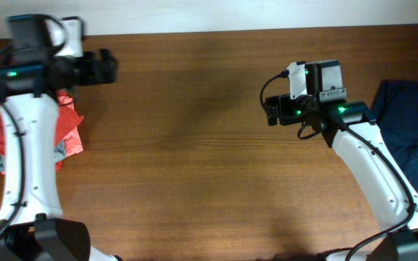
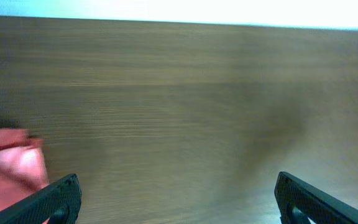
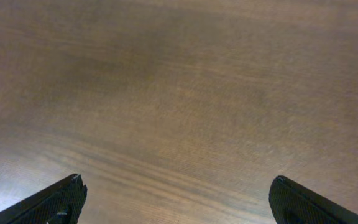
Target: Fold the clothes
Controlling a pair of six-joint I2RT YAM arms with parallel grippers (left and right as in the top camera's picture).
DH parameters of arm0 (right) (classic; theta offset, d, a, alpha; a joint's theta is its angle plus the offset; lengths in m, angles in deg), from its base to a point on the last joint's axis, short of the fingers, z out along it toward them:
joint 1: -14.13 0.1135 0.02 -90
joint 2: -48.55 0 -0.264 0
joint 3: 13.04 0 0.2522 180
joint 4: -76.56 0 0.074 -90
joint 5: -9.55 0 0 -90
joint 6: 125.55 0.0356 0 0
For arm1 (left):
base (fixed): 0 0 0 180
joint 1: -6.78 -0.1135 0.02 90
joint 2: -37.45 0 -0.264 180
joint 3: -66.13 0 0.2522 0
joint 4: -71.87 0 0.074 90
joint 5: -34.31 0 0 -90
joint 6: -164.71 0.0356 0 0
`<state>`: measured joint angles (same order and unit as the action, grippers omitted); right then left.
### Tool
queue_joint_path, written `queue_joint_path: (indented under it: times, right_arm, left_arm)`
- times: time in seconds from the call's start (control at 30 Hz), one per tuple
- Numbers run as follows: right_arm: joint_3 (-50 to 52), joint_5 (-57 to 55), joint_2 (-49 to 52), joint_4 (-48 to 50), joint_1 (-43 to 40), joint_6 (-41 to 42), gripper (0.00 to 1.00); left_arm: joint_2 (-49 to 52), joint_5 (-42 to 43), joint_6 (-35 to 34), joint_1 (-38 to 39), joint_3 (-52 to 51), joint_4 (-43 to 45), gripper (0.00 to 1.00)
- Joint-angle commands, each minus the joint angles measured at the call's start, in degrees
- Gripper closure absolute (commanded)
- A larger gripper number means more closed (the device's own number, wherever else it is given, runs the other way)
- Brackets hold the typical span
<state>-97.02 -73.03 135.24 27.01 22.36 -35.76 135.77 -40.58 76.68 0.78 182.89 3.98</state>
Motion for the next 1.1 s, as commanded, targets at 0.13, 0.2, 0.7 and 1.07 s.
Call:
queue_joint_path:
  times: [0.13, 0.2, 0.7, 1.07]
  right_arm:
    - [-0.7, -3.6, -1.5, -5.5, -0.4, -0.4, 0.01]
    - [-0.7, -3.6, -2.2, -8.3, -0.4, -0.4, 0.01]
    - [11.9, -5.6, -34.4, -14.3, -0.4, 4.1, 0.01]
    - [23.0, -5.5, -54.8, -17.7, -0.4, 4.1, 0.01]
  left_arm:
    - [0.0, -1.4, 1.1, 4.9, 0.0, -5.4, 0.01]
    - [0.0, -1.4, 1.1, 4.9, 0.0, -8.1, 0.01]
    - [-25.0, -10.4, 1.4, 13.0, -22.9, -2.9, 0.01]
    - [-53.7, -10.6, 1.3, 13.4, -50.2, 11.2, 0.01]
